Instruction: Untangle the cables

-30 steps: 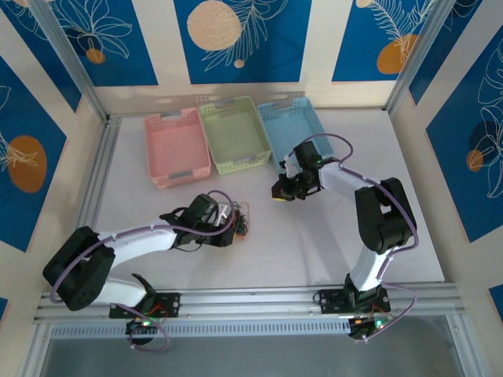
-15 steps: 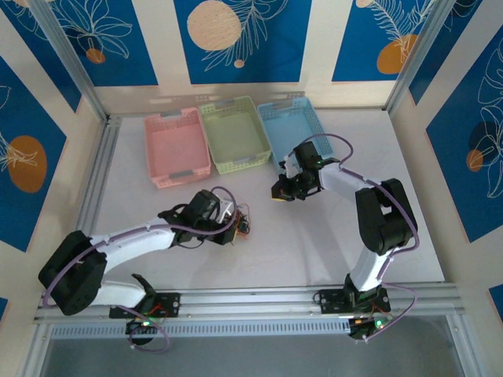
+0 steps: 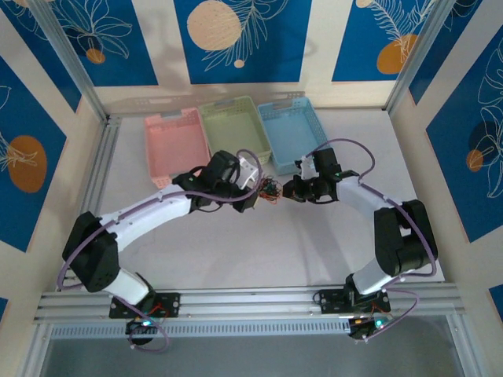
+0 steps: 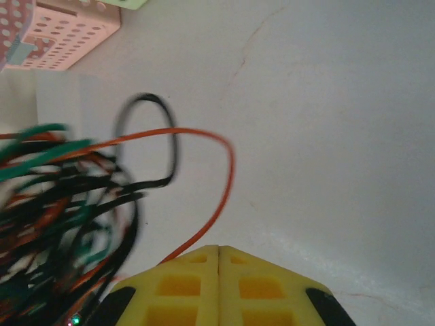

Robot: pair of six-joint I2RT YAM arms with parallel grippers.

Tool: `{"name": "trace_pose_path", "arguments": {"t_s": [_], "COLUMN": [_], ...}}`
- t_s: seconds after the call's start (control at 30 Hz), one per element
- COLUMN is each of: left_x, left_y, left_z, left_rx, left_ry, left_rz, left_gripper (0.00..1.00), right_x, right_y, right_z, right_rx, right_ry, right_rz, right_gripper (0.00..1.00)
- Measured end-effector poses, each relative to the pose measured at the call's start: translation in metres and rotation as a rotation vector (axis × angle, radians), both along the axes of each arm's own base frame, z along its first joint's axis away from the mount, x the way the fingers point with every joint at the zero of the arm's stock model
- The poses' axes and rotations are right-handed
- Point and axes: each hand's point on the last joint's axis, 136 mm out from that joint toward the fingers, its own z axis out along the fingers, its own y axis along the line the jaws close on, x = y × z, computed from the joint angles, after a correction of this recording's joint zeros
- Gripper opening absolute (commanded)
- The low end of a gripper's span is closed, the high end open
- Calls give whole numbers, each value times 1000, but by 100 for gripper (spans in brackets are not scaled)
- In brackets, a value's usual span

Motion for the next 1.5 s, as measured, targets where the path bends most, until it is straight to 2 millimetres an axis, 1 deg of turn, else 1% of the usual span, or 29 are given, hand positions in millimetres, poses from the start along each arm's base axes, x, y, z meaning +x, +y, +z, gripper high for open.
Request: {"name": "trace_pose_path", "arguments": {"t_s": [0.1,0.17,0.23,0.27,0.33,0.43,0.57,0.67,0.77,0.9,0.97,1.03,1.17,1.23,1.5], "left_x": [-3,-10,-17,-18,-14,-4,1,3,6,4,2,3,6,7,9], "left_y": [16,26,36,41,43,38,34,32,33,41,44,44,42,42,41], "left_z": [-49,-84,-105,-110,-110,-102,-99,-97,-96,-105,-108,-108,-105,-104,-102], "left_rx": [90,135,153,153,133,79,36,15,-7,-17,-16,-19,-39,-45,-56], "left_ry": [65,117,166,181,185,167,169,172,171,195,208,212,207,206,198], "left_rz": [28,35,44,52,62,70,66,71,79,105,114,118,125,125,124], "left_gripper": [0,0,0,0,0,0,0,0,0,0,0,0,0,0,0], "right_x": [1,2,1,0,-3,-9,-22,-27,-22,-11,-12,-14,-12,-10,-5], "right_y": [1,3,5,7,11,20,37,42,40,39,41,43,48,50,49], "right_z": [4,5,6,7,7,7,9,3,-9,-29,-39,-42,-42,-45,-59], "right_rx": [13,17,24,29,33,36,73,67,57,57,49,41,57,63,51], "right_ry": [-16,-21,-24,-22,-16,-14,39,95,168,272,313,339,358,368,410], "right_rz": [0,1,8,13,24,54,75,50,-2,-69,-88,-105,-135,-148,-196], "right_gripper": [13,16,25,26,27,30,29,29,30,29,29,29,29,29,29]}}
